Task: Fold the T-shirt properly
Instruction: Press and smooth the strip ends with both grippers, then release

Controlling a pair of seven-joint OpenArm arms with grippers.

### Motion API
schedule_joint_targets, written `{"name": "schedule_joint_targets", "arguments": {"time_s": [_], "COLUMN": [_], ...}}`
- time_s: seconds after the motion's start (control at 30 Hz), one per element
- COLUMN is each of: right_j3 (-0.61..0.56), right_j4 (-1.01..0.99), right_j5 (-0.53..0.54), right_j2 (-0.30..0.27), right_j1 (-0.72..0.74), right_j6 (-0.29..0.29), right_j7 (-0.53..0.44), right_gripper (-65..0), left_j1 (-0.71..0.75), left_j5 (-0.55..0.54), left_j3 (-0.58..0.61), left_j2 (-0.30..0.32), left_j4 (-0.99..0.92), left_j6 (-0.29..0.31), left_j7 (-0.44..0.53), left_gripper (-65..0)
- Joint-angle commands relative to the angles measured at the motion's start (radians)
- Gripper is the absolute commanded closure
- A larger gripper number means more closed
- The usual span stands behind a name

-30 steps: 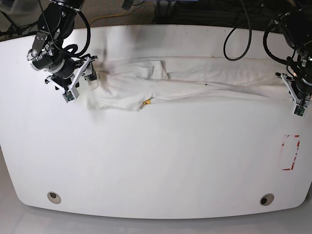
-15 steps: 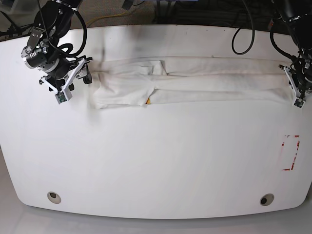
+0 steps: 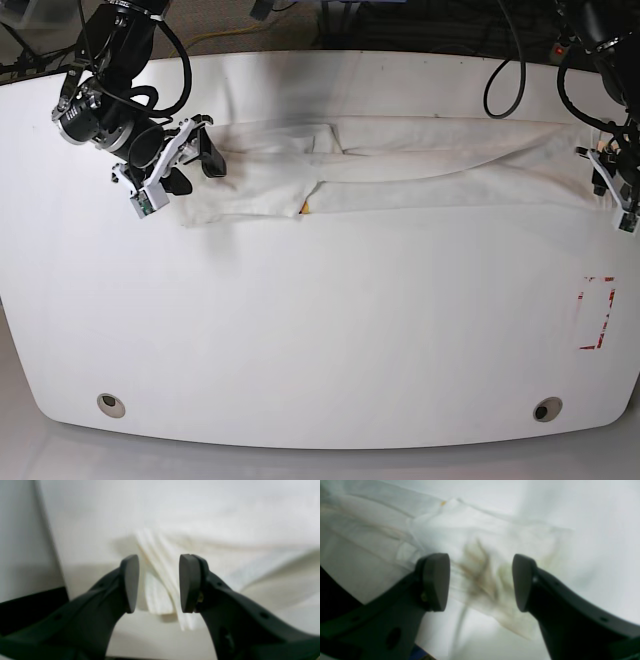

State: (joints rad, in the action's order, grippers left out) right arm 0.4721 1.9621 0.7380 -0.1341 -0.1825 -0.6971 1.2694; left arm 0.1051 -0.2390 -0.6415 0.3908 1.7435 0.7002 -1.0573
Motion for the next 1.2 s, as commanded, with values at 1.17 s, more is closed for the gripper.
{"name": "schedule_joint_targets", "arguments": {"time_s": [1.17], "right_j3": [-0.040], "right_j4": [-0.570], "right_j5": [-0.404], "right_j2": [-0.187], "right_j1": [0.139], "right_j6": [-0.001], "right_j7": [-0.334], "right_gripper": [-38.2], "left_j1": [-0.043], "left_j5": [0.185], "left_j3": [0.071], "left_j2": [-0.102], "left_j4": [-0.196], "left_j6": [-0.002], "left_j7": [0.094], "left_gripper": [-24.7]}}
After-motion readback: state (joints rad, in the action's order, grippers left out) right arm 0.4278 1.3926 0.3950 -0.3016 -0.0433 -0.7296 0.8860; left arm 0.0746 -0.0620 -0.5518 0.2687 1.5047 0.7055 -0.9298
